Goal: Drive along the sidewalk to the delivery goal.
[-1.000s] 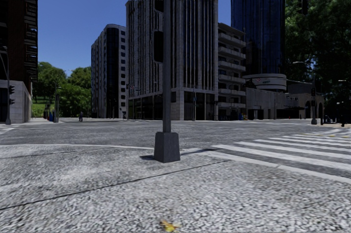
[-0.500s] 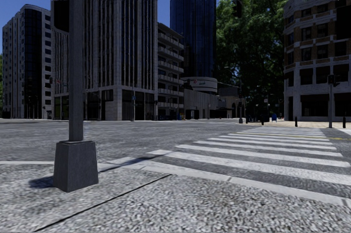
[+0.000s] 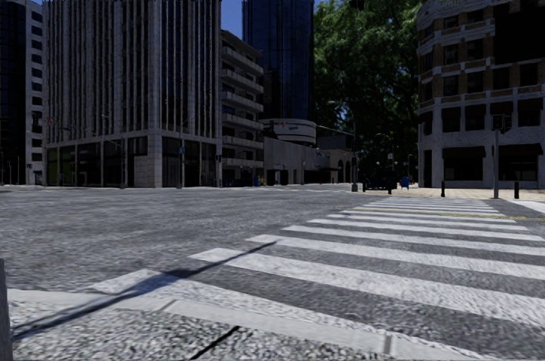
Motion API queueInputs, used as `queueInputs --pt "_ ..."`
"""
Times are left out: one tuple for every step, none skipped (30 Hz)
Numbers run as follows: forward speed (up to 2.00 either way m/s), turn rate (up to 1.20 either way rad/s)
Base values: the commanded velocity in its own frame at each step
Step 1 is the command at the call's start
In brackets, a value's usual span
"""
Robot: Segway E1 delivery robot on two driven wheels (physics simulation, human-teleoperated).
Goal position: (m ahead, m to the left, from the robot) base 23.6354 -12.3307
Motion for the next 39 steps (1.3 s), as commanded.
queueInputs --pt "2.0 -1.2" --pt "2.0 -1.2" --pt "2.0 -1.2" --pt "2.0 -1.2" --pt "2.0 -1.2" --pt "2.0 -1.2" --pt "2.0 -1.14" --pt "2.0 -0.4" --pt "2.0 -0.4" --pt "2.0 -0.15" --pt "2.0 -0.03" --pt "2.0 0.0" --pt "2.0 0.0" --pt "2.0 0.0" --pt "2.0 0.0" --pt "2.0 0.0" --pt "2.0 0.0" --pt "2.0 0.0" --pt "2.0 0.0" --pt "2.0 0.0" --pt "2.0 0.0" --pt "2.0 0.0" --pt "2.0 0.0" --pt "2.0 0.0" --pt "2.0 0.0" --pt "2.0 0.0" --pt "2.0 0.0" --pt "2.0 0.0" --pt "2.0 0.0" --pt "2.0 0.0" --pt "2.0 0.0" --pt "2.0 0.0" --pt "2.0 0.0" --pt "2.0 0.0" --pt "2.0 0.0" --pt "2.0 0.0" --pt "2.0 0.0" --pt "2.0 0.0" --pt "2.0 0.0"
